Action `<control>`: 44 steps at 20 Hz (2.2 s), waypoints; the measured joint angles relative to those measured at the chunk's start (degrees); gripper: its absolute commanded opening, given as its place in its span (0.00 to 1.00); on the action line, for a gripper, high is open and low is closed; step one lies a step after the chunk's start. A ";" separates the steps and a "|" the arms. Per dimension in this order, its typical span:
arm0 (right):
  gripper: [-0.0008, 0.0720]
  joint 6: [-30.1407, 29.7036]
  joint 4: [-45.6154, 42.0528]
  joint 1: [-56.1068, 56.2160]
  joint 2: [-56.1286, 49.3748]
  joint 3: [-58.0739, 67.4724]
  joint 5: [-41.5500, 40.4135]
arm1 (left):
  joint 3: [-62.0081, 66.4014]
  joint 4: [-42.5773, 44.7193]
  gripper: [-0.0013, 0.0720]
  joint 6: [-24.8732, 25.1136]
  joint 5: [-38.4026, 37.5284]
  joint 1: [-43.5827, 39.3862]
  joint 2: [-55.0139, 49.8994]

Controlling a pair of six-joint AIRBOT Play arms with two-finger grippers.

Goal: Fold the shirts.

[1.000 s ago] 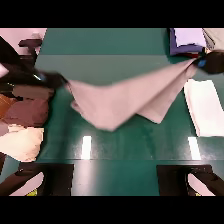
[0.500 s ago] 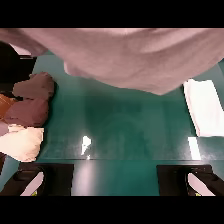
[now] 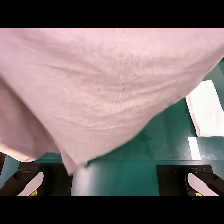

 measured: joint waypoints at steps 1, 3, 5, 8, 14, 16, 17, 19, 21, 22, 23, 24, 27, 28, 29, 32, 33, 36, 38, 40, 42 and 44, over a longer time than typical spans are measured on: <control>0.03 0.48 -0.44 0.07 -2.36 -0.39 1.53 | -2.19 0.33 0.04 -0.17 -1.22 0.02 -2.49; 0.03 1.14 -0.66 0.17 -8.22 -0.81 5.18 | -6.93 0.70 0.05 -0.26 -3.13 0.02 -8.07; 0.03 1.51 -1.20 0.24 -15.52 -1.09 8.55 | -11.63 0.83 0.05 -0.26 -3.98 0.00 -14.53; 0.03 1.77 -1.11 0.33 -26.51 -1.27 10.40 | -16.37 1.05 0.05 1.01 -3.91 0.02 -25.35; 0.53 1.79 1.53 -0.15 -39.58 -1.29 7.30 | -18.58 1.36 0.89 2.54 -1.79 0.07 -38.12; 0.53 0.92 4.22 -1.11 -40.74 -1.29 6.71 | -17.92 2.51 0.89 2.62 -2.47 0.26 -38.66; 0.53 0.17 5.70 -1.64 -40.79 -1.29 6.84 | -17.73 3.28 0.89 2.58 -3.80 0.63 -38.42; 0.53 -1.25 7.23 -2.71 -39.50 -2.64 8.20 | -18.58 4.07 0.89 2.45 -6.36 1.84 -36.68; 0.53 -2.54 8.35 -3.80 -36.04 -6.93 8.39 | -22.99 4.81 0.89 2.23 -8.24 3.37 -33.38; 0.53 -3.04 8.59 -4.37 -33.92 -10.01 8.35 | -26.75 4.90 0.89 2.19 -8.59 4.13 -31.12; 0.53 -3.43 8.74 -4.98 -31.45 -13.62 7.74 | -30.88 5.18 0.89 2.08 -8.90 4.66 -28.92; 0.53 -3.89 9.05 -5.46 -28.59 -17.94 6.86 | -35.85 5.25 0.89 1.99 -8.87 5.14 -26.29; 0.53 -4.68 9.49 -6.16 -20.57 -30.64 2.71 | -50.36 5.20 0.89 1.99 -7.19 5.79 -19.76; 0.53 -4.76 9.40 -6.29 -18.32 -34.36 1.25 | -54.86 5.09 0.89 1.99 -6.10 5.95 -18.23; 0.53 -4.87 9.49 -6.34 -16.46 -37.33 0.09 | -58.60 4.96 0.89 1.99 -5.16 5.97 -17.27; 0.53 -5.09 9.60 -6.49 -12.33 -44.04 -2.01 | -67.28 1.62 0.89 2.97 -0.81 6.10 -15.50; 0.53 -5.14 9.66 -6.49 -11.17 -45.72 -2.34 | -69.44 -0.22 0.89 3.85 1.20 6.12 -15.17; 0.53 -5.25 9.55 -7.21 -8.46 -49.88 -3.10 | -73.44 -4.28 0.43 5.51 5.46 6.23 -14.71; 0.53 -5.27 9.46 -8.63 -6.64 -53.29 -3.78 | -74.66 -5.53 0.06 6.34 6.58 6.21 -14.62; 0.55 -5.29 9.29 -11.28 -5.14 -57.66 -4.35 | -75.12 -6.56 0.05 6.97 6.95 6.21 -14.53; 0.72 -5.29 9.16 -14.21 -4.59 -62.14 -4.42 | -74.71 -7.15 0.04 7.10 6.71 6.19 -14.49; 0.71 -5.27 9.18 -16.70 -4.98 -66.86 -4.35 | -73.53 -7.82 0.05 7.26 5.62 6.19 -14.36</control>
